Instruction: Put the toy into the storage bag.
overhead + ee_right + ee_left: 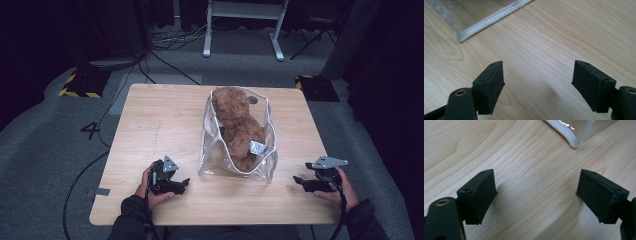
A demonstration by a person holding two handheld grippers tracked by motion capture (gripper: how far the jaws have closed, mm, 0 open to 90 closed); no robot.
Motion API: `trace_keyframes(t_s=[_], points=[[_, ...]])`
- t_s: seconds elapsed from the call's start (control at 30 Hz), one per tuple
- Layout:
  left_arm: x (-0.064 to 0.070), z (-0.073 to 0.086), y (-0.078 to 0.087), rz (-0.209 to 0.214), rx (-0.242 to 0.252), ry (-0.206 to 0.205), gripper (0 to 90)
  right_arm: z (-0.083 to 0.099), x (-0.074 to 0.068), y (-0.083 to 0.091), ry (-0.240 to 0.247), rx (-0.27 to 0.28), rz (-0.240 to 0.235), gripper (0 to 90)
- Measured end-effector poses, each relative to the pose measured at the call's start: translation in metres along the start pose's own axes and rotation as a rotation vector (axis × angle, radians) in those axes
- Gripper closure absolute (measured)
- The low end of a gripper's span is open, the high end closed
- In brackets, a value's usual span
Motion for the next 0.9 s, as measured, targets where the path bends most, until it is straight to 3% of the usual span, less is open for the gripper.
trace_keyframes(t_s=[0.6,0.9], points=[[0.000,0.000,0.000,0.000,0.000,0.000,15.8,0.025,0.002,0.009,-0.021,0.015,-0.033,25.2],[-0.001,0.000,0.000,-0.003,-0.003,-0.004,15.7,0.037,0.007,0.012,-0.076,0.032,-0.029,23.8]])
Point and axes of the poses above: each handheld gripper's, and its own axes: y roughly backward along the jaws, z roughly out of its underside, x roughly to its right, the point moved 7 cm from there along -y, roughly forward along the jaws, and after that the axes turned 9 degrees about x, right-handed, at the moved point
